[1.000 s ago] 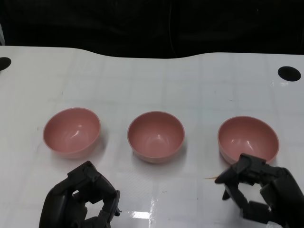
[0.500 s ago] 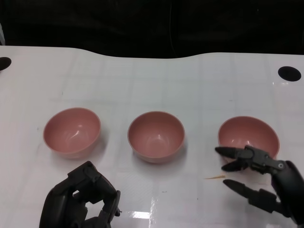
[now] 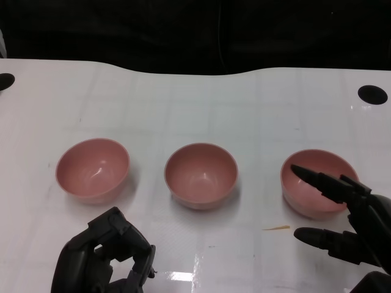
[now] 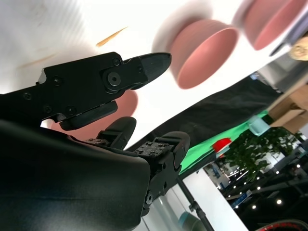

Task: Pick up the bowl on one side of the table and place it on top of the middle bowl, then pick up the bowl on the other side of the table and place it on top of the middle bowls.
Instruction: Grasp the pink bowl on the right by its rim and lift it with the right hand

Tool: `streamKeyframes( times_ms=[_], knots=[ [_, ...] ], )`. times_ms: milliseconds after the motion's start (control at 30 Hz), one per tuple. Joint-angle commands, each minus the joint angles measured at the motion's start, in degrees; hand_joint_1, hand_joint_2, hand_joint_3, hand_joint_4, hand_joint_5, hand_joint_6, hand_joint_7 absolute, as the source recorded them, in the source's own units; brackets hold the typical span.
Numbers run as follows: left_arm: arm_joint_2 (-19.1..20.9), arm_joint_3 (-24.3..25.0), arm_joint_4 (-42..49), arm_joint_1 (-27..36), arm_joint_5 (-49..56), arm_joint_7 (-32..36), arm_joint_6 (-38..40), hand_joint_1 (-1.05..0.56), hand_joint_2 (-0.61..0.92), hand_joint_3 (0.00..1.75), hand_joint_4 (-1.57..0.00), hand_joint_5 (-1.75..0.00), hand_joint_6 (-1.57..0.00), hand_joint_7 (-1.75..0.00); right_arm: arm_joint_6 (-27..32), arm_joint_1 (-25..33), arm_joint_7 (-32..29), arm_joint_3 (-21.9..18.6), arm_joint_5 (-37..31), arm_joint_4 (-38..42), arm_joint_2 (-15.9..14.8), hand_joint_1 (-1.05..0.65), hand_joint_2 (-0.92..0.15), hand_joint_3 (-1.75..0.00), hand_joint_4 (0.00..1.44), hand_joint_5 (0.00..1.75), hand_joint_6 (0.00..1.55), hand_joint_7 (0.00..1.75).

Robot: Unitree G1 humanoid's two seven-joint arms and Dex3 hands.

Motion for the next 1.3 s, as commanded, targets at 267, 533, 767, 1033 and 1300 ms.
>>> streamKeyframes(
  times_ms=[267,533,767,1033,1300],
  knots=[
    [0.2,0.22,0.11,-0.29,-0.22,0.62,0.28,-0.15,0.56,1.03,-0.85,-1.71,-0.79,-1.48,11.34,-3.12,-7.17,3.96,-15.69,-2.58,-4.67,-0.66,-0.91,-0.01,0.11,0.44,0.27,0.0],
    [0.19,0.23,0.11,-0.29,-0.22,0.61,0.28,-0.15,0.56,1.03,-0.85,-1.71,-0.8,-1.48,12.79,-3.22,-8.42,5.63,-14.95,-2.79,-5.88,-0.66,-0.91,0.0,0.11,0.43,0.27,0.0],
    [-0.1,-0.11,-0.27,-0.05,0.17,0.66,-0.45,-0.15,0.56,1.04,-0.85,-1.72,-0.79,-1.49,20.59,-11.06,-9.73,13.25,-26.3,7.58,-8.04,-0.67,-0.92,-0.01,0.08,0.41,0.23,0.0],
    [-0.08,-0.21,-0.33,-0.02,0.14,0.74,-0.43,-0.15,0.56,1.05,-0.85,-1.72,-0.79,-1.5,22.55,-12.25,-11.43,15.88,-25.52,8.87,-9.1,-0.67,-0.92,-0.01,0.08,0.41,0.23,0.0],
    [-0.32,-0.49,-0.92,0.38,-0.48,0.81,0.16,-0.15,0.57,1.02,-0.86,-1.69,-0.81,-1.46,27.34,-18.46,-10.56,21.63,-28.74,19.3,-6.52,-0.63,-0.92,-0.01,0.13,0.4,0.27,0.02]
  ],
)
